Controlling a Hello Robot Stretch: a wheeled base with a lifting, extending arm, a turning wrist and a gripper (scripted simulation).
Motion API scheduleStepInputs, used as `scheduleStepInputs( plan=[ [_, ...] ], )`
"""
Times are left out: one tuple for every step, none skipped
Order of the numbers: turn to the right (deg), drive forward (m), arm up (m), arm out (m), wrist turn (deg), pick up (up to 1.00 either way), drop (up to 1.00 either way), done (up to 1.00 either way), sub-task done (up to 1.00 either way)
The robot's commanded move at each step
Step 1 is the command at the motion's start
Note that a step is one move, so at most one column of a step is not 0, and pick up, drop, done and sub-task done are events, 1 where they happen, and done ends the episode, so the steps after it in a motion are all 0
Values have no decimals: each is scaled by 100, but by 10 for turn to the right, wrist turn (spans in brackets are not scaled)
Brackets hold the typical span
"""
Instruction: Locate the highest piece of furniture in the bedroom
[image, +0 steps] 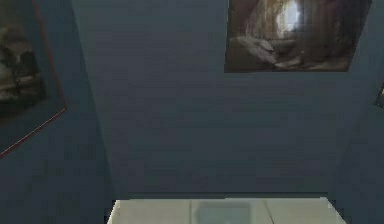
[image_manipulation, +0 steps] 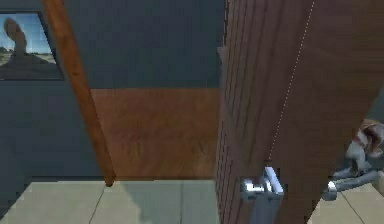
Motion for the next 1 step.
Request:
scheduleStepInputs(
  plan=[
    [450, 0, 0, 0, 0, 0, 0, 0, 0]
  ],
)
